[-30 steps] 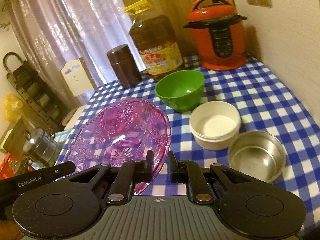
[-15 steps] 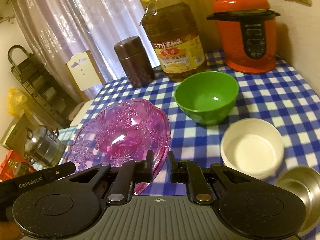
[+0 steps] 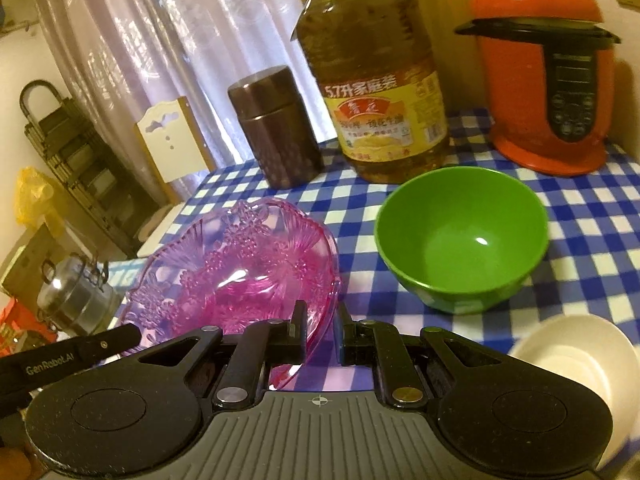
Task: Organize plates and bowls
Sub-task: 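Lower the pink plate onto the stacked pink plates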
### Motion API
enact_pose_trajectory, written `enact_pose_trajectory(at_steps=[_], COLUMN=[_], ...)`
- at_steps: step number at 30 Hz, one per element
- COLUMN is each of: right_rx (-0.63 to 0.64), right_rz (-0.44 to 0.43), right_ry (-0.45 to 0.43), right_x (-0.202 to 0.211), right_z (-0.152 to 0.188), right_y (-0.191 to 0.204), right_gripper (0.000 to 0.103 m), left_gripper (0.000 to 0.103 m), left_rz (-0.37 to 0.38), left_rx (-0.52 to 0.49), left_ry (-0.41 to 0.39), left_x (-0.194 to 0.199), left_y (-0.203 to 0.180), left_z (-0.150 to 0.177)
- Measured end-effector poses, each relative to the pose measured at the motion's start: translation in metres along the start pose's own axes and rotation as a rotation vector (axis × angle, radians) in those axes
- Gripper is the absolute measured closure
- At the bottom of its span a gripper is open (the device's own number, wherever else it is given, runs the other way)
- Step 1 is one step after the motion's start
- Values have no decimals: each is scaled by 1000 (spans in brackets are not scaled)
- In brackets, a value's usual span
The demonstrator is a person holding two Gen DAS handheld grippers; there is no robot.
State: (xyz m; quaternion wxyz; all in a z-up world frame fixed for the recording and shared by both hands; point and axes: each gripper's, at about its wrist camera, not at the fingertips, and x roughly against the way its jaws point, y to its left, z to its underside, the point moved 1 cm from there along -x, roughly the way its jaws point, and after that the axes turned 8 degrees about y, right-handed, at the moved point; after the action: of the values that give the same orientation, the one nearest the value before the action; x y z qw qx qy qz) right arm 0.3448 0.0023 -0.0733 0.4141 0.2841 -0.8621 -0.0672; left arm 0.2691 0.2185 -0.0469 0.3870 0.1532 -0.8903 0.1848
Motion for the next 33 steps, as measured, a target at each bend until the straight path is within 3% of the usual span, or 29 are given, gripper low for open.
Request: enact_pose_trajectory(at_steps=[9,16,33], right_rx=[132,190,254], right_rz=[30,57,95], right_ry=[17,35,50], right_x=[-44,-66,-79], right_z=[-20,-20,-14], right_y=[15,19,21], right_gripper=[90,89,88], left_gripper=[93,92,91], left_rz=[-61,-98,-113], left_rx=[35,7,-17], left_ry=[15,42,57], left_x=[-30,-46,-59], left_y=[9,9,8], left_z=[-10,-10,-10])
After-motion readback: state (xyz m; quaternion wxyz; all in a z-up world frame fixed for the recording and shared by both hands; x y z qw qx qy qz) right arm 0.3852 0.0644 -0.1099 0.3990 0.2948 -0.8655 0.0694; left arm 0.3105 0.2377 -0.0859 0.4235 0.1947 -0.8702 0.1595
